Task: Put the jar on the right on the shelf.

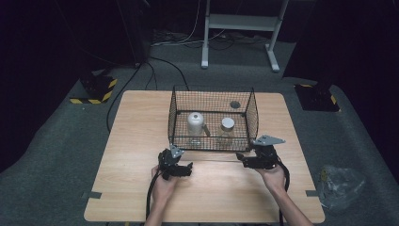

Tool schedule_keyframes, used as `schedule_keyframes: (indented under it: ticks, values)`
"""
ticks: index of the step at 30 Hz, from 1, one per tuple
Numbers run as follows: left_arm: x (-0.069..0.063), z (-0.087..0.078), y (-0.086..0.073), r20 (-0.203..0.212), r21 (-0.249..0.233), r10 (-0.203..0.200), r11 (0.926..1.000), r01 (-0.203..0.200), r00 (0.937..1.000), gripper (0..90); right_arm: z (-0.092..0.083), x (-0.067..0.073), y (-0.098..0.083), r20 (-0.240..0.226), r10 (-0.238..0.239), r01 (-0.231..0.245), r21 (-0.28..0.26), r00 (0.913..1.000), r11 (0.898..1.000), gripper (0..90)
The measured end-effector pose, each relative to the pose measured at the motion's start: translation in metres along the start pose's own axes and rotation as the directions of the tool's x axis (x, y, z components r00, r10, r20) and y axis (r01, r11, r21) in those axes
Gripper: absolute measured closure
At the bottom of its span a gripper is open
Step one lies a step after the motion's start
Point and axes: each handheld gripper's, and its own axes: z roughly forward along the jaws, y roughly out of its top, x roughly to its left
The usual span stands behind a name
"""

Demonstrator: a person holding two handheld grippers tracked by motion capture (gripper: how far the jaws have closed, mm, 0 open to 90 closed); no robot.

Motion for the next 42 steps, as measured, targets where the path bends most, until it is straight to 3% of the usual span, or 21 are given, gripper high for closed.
schedule_keyframes:
  ticks: [27,42]
  values:
    - [0.000,0.000,0.000,0.000,0.000,0.000,1.0000,0.000,1.0000,10.5,0.037,0.008,-0.021,0.042,-0.049,0.044,0.126,0.9979,0.991,24.7]
    - [0.000,0.000,0.000,0.000,-0.001,0.001,1.0000,-0.001,1.0000,10.5,0.056,0.006,-0.032,0.070,-0.036,0.027,0.137,0.9969,0.990,24.4]
